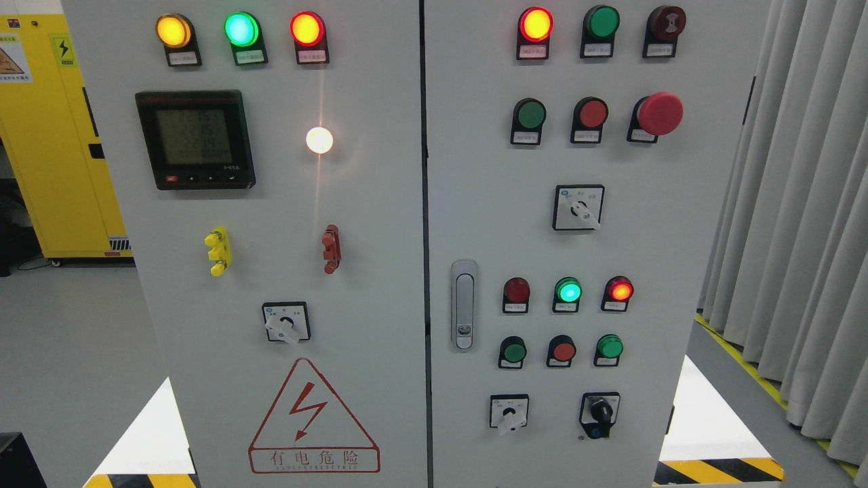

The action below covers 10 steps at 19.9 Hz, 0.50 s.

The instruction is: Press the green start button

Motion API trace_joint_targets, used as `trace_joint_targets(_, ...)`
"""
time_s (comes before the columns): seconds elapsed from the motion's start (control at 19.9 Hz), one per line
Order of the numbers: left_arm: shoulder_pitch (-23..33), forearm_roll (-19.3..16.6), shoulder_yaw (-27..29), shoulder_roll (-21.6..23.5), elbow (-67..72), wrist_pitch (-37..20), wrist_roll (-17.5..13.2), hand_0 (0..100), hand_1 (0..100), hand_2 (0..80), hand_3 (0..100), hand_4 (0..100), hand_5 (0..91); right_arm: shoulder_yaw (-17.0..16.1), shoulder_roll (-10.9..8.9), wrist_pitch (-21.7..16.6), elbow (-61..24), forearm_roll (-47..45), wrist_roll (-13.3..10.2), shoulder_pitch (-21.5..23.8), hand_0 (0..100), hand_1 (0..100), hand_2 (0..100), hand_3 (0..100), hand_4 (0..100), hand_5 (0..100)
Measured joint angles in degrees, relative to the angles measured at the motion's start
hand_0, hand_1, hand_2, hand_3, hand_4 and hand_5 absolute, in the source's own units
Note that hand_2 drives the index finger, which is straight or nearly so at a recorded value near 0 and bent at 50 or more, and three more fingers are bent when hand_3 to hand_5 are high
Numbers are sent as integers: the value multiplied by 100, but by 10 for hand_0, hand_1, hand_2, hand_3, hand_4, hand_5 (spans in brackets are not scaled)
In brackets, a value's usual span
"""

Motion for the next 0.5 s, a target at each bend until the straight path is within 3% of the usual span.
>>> trace_joint_targets(0.5,0,0,0,0,0,0,0,120,556,0,0,0,0,-6,0,0,-2,5,0,0,439,627,0,111,215,139)
